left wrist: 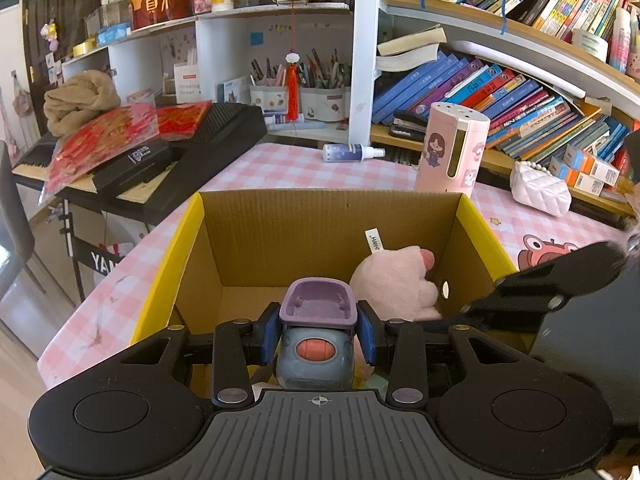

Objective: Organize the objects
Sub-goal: 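Lower the toy car and roller into the box beside the pink pig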

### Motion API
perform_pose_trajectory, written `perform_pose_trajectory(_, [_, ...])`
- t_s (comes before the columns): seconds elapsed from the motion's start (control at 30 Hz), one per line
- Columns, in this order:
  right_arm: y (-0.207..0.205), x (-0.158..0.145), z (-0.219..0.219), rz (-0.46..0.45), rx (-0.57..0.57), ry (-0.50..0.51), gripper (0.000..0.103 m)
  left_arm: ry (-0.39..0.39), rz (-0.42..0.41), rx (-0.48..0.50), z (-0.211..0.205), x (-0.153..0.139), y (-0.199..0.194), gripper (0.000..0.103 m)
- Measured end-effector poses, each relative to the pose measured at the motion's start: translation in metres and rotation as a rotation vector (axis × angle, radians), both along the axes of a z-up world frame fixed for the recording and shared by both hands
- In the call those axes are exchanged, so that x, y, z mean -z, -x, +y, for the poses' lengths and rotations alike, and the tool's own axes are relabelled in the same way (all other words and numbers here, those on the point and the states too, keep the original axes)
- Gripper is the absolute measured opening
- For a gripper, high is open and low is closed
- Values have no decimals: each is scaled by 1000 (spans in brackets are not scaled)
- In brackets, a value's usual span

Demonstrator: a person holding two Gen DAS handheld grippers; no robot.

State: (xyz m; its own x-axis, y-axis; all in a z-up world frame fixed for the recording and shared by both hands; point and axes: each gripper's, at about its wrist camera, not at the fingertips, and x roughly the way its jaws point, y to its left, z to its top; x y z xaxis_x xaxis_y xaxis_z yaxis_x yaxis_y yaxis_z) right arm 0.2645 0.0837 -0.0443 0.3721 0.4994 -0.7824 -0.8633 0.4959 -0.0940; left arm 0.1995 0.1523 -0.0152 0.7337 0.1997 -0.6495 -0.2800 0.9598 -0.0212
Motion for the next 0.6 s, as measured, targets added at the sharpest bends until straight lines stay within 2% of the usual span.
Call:
perform_pose_trajectory(0.33, [-1, -20, -27, -125, 102, -50, 27, 1, -16, 13, -4, -4, 0, 37])
perform_pose_trajectory(0.4, [0, -21, -31, -152, 125, -51, 29, 2, -18, 23, -6, -4, 0, 37])
perform_pose_trajectory(0.47, [2, -22, -37, -187, 158, -54, 37, 1, -17, 30, -8, -4, -1, 37])
perform_pose_trajectory(0.6, [13, -24, -43, -226, 165, -74, 37, 2, -4, 31, -9, -2, -2, 37])
